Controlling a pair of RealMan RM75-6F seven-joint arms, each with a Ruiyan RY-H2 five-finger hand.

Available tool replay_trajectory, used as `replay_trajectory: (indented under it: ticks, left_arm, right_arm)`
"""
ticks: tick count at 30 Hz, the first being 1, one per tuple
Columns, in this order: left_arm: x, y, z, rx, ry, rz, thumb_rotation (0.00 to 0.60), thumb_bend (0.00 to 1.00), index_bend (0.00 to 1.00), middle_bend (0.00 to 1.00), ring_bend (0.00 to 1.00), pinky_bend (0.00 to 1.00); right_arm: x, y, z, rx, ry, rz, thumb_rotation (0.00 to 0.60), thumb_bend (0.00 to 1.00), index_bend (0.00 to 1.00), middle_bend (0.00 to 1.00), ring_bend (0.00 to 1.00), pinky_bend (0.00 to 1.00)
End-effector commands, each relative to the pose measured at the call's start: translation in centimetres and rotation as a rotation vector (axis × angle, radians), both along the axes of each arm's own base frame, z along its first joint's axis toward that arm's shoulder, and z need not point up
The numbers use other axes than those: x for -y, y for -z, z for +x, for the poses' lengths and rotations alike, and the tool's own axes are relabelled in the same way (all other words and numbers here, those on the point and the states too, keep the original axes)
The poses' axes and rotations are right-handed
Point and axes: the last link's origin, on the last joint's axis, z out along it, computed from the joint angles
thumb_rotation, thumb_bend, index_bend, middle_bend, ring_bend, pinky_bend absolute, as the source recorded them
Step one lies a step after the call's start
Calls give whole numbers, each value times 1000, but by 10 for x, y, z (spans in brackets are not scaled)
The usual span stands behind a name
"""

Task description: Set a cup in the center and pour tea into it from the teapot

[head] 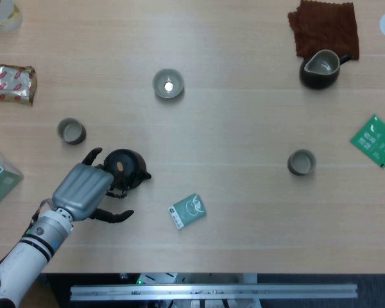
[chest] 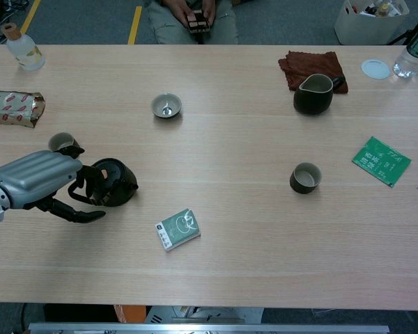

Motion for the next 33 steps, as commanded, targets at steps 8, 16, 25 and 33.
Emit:
replay_trajectory:
  ticks: [8,16,25,33]
  left_arm:
    - [1,1,-6,2,5,1,239,190,358,432,352,2]
    - [6,4,-11,5,11,2,239,190,361,432,352,1]
    - [11,9,-16,1,29,-4,240,189,362,432,347,1]
    - [16,14,-20,-1,25,-16,242,190,363,432,347,1]
  right_arm:
    - [-2,-1,1,1,2,-3,600,221,307,313,172,296]
    - [-2,-2,1,4,3,-3,600,221,307,313,172,296]
    - [-2,-1,0,7,5,-1,600,221,307,313,172,296]
    - [-2,-1,0,8,5,2,600,220,307,313,171,296]
